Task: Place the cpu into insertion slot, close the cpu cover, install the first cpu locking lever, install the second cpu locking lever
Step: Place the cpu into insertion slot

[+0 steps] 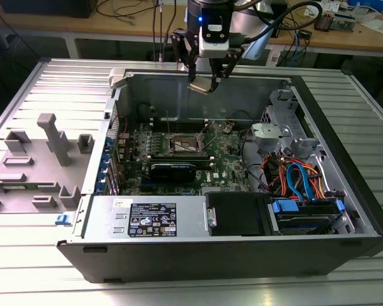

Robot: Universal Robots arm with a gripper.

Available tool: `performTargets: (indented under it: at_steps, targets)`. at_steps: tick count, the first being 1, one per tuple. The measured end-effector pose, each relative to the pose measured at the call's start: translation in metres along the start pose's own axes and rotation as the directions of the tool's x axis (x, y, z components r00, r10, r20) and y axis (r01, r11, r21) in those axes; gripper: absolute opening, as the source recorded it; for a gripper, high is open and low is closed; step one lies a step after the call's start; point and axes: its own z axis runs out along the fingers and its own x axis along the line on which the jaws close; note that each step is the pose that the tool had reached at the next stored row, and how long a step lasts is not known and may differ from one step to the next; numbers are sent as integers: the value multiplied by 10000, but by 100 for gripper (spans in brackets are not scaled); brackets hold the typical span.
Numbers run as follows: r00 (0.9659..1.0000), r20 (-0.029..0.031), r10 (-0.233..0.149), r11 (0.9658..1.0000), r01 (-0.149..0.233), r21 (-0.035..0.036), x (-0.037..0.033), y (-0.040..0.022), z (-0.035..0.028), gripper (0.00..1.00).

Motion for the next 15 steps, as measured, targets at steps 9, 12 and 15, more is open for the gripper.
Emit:
performTargets:
  at_steps: [9,12,15]
  targets:
    - [9996,23,267,9996,-267,-5,0,0,0,54]
    - [9994,30,356,9994,-356,-7,0,0,0,54]
    - [9991,36,430,9991,-430,-9,0,0,0,54]
